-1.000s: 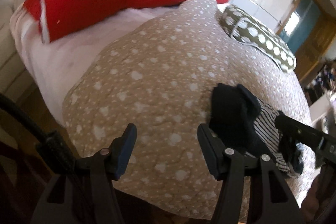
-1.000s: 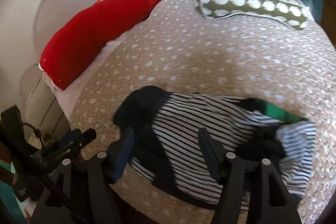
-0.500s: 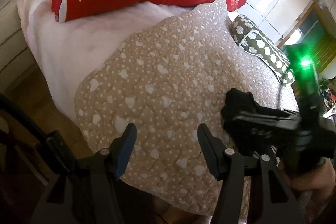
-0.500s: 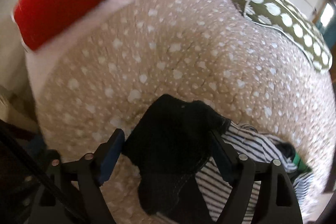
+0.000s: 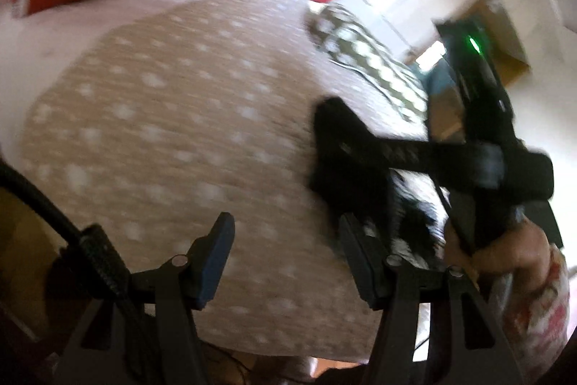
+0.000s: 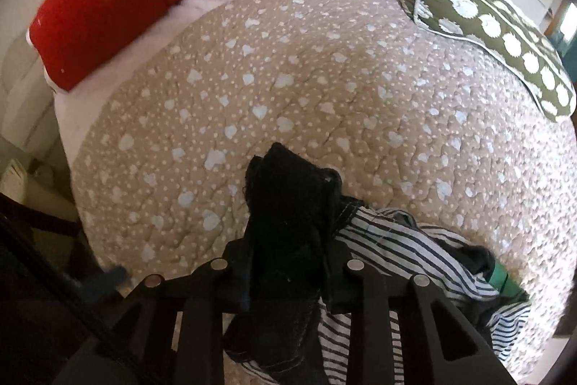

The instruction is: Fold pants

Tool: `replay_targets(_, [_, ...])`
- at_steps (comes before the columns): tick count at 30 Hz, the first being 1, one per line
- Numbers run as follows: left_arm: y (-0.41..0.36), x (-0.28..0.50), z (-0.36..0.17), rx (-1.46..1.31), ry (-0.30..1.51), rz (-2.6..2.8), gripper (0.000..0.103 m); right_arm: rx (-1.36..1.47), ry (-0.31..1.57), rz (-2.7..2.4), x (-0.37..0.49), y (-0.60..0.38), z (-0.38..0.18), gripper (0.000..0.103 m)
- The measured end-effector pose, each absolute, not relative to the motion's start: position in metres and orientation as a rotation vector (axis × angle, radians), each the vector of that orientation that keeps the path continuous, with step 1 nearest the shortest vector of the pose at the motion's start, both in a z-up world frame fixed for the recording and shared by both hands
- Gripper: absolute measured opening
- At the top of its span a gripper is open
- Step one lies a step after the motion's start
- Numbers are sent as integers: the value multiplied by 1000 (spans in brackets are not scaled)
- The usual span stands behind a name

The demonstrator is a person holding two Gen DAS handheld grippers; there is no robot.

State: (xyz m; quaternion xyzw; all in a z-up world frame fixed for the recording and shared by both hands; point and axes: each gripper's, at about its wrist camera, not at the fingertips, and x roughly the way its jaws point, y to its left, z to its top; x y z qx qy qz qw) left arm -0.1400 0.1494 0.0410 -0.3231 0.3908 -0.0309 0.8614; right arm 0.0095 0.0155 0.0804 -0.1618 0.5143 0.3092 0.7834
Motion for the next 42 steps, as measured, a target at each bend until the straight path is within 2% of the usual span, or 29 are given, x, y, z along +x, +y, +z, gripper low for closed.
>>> replay_targets(2, [137,-136,41,-666,817,-102,65,-320,1107,683,8,12,85,29])
replay_targets(6, [116,-123,38,-640,831,-153,64,-274,1103,696,7,6,90,29])
replay_targets(7, [111,-118,37,-630,845,-160,44,-257,1102,701,8,3,90,29])
replay_targets(9, [103,-109,38,-616,871,-184,21,-222,1099,705,9,-4,92,29])
replay_targets(21, [54,-89,70,-565,864,-238,21,37,986,732,12,-88,120,29])
replay_targets(32, [-37,-72,68,-396,955,-353,23,315,940,664,9,-219,97,29])
replay_targets(35, [-51,-76,73,-356,963,-400,28,369,954,621,12,-252,82,40])
replay_targets(37, [-53,-84,83,-341,944,-426,32,399,948,551,12,-276,77,57])
replay_targets(39, [-45,-83,92,-354,916,-418,39,430,901,463,7,-301,80,57])
replay_targets(41, [-34,-83,98,-369,892,-384,40,469,845,424,2,-325,88,57])
replay_targets(42, [-32,-82,99,-372,887,-364,40,490,821,430,-1,-331,94,52])
